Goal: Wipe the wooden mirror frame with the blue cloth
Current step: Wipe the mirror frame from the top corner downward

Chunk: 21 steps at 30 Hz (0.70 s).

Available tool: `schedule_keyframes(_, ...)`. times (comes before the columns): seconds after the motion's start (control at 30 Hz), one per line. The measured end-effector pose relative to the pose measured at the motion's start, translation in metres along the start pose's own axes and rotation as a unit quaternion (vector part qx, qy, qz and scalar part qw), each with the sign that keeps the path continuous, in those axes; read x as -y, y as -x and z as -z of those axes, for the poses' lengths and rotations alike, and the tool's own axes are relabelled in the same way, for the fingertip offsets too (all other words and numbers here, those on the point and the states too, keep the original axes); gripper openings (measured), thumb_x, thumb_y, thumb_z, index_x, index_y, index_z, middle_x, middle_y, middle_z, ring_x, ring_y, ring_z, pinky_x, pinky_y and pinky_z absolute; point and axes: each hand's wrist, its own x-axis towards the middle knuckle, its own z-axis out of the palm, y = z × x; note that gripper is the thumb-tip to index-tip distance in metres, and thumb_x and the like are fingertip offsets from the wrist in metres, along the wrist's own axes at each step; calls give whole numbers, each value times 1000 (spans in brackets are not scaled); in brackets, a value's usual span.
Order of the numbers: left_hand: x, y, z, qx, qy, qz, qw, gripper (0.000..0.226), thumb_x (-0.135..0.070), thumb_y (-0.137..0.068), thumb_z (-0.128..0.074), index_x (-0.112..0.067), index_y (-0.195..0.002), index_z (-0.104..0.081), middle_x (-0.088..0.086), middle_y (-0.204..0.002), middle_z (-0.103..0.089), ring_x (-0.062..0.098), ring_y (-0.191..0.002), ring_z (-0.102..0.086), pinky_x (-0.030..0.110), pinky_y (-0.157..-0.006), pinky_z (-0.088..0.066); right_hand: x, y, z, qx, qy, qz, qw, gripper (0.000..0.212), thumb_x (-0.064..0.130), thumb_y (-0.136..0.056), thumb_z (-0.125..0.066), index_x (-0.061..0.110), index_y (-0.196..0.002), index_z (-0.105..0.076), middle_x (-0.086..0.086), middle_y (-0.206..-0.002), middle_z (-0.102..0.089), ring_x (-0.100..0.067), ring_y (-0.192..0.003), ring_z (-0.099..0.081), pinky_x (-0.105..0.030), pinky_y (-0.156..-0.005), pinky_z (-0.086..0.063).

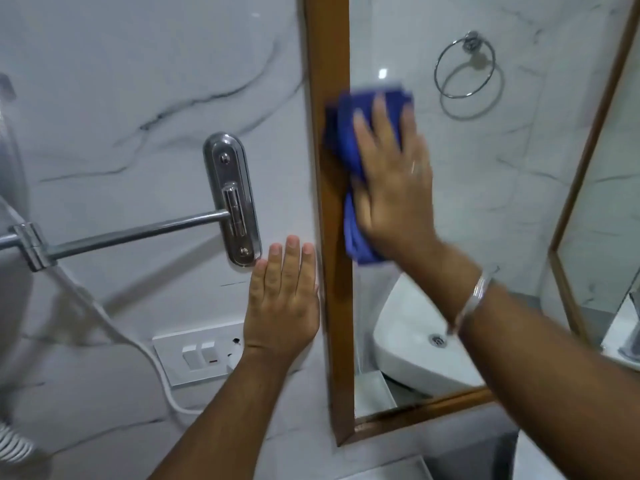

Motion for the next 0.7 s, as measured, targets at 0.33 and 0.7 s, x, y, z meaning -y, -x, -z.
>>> schedule_keyframes(0.33,-3,1,-8,-27,17,5,999,61,-27,-98,-46,-3,-152,-29,21,-156,-17,39,-143,-26,49,-120,-12,0,93,-33,-39,-9,-17,999,64,28,-84,-56,13,-142,-35,-20,-149,-35,-38,-144,-15,-53,-118,-16)
schedule_keyframes(0.7,-1,5,-6,18,4,14,1000,68,-30,-103,-36,-5,-157,-4,12,-162,5,32,-150,16,46,-123,3,25,389,-44,432,88,-40,897,51,44,-101,-13,9,-125,-43,-19,-133,-42,-53,-120,-35,-53,-119,4)
